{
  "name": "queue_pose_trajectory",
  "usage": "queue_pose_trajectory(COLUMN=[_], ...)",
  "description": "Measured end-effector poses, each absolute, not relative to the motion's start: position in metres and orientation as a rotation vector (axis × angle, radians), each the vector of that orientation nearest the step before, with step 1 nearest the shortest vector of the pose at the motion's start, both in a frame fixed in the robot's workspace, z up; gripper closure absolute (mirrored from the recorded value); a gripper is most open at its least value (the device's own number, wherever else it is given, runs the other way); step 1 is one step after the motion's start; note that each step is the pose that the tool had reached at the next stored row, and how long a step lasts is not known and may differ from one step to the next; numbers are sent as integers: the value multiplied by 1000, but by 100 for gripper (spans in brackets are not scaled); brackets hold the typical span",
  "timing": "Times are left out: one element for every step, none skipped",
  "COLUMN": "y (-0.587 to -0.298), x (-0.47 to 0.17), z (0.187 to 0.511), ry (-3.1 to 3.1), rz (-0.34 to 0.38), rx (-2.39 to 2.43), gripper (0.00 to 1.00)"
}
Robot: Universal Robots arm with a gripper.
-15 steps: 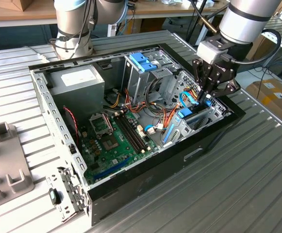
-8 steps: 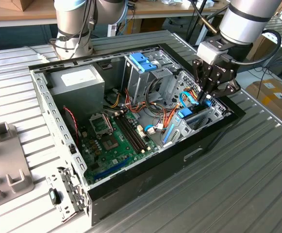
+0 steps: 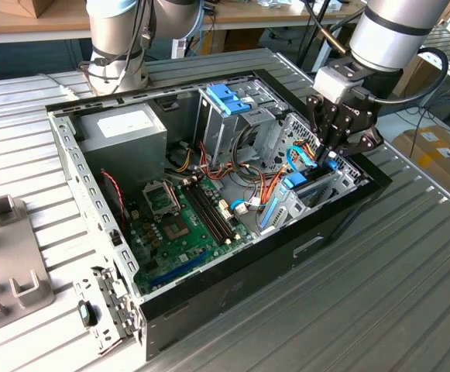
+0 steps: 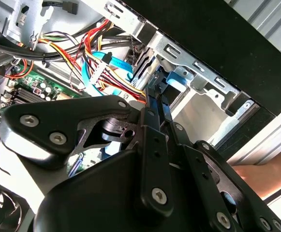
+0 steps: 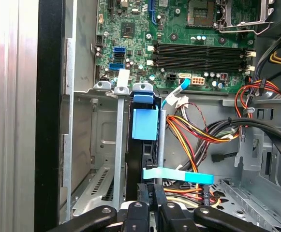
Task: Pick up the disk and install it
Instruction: 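Insert the second disk wire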
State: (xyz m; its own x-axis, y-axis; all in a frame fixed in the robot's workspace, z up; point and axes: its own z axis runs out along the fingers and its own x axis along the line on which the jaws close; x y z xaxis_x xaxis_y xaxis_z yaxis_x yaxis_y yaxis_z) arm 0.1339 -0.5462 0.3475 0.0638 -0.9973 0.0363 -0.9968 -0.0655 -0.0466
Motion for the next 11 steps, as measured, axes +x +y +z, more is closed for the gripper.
queue_pose_trajectory(y=[-546, -546, -546, -546, -546, -546, -546, -546, -546, -546, -546], x=[134, 134, 134, 134, 134, 134, 134, 134, 134, 134, 134], z=[347, 347, 347, 347, 346, 346, 345, 345, 345, 345, 344], ry=[2141, 2141, 2141, 2141, 2141, 2141, 2141, 2141, 2141, 2141, 2141], rz=[-92, -91, -91, -91, -91, -91, -91, -91, -91, -91, -92], rx=[-2285, -2284, -2284, -2284, -2284, -2284, -2284, -2284, -2284, -2284, -2285], gripper=[84, 84, 84, 84, 84, 84, 84, 84, 84, 84, 84])
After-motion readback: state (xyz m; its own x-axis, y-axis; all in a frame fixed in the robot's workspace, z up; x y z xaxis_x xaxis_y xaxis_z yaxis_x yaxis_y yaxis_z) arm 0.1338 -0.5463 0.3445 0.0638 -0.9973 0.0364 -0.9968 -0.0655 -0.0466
